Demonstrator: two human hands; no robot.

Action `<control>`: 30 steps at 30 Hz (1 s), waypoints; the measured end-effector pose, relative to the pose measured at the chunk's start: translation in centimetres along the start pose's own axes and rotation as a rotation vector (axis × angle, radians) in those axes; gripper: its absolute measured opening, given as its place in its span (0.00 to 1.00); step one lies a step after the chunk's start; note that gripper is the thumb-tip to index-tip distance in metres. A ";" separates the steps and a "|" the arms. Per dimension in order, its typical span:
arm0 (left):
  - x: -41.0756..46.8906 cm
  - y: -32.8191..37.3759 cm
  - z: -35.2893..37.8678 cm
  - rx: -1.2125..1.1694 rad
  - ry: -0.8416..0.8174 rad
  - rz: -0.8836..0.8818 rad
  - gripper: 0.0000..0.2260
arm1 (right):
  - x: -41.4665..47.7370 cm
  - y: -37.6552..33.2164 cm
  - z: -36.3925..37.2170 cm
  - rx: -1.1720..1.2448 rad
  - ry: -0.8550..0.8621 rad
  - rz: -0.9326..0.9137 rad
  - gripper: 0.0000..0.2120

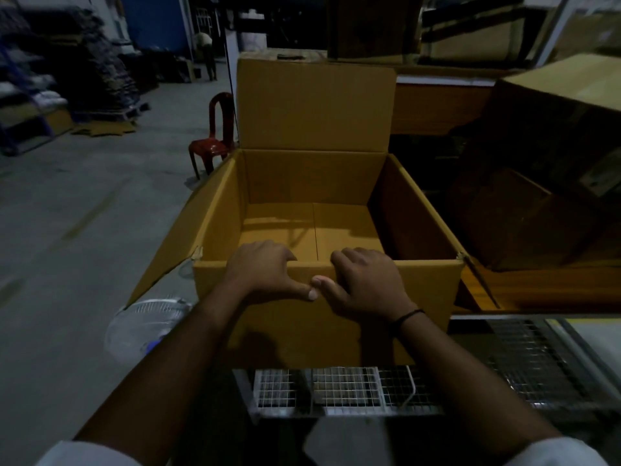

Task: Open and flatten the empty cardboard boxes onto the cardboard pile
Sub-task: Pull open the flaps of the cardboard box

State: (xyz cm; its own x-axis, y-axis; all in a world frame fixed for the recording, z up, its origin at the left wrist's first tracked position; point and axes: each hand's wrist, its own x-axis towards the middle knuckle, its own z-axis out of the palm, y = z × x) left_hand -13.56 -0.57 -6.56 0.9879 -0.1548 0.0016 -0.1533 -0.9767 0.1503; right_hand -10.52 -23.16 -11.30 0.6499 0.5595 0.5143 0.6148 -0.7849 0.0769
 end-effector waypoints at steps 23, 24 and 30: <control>0.8 0.3 0.4 0.014 0.002 -0.053 0.51 | -3.8 5.9 -1.2 -0.051 0.133 0.479 0.28; 0.8 0.5 0.4 0.031 0.009 -0.049 0.50 | -3.9 6.5 -1.5 -0.035 0.123 0.606 0.28; 0.8 0.9 0.2 0.056 0.041 -0.043 0.46 | -3.9 9.7 -3.2 -0.001 -0.072 0.897 0.34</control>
State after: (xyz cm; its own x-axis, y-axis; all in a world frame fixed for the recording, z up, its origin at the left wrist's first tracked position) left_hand -12.93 -1.57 -6.63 0.9935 -0.1077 0.0373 -0.1108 -0.9893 0.0953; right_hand -8.54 -33.84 -9.79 0.9119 -0.2483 0.3267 -0.1376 -0.9350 -0.3267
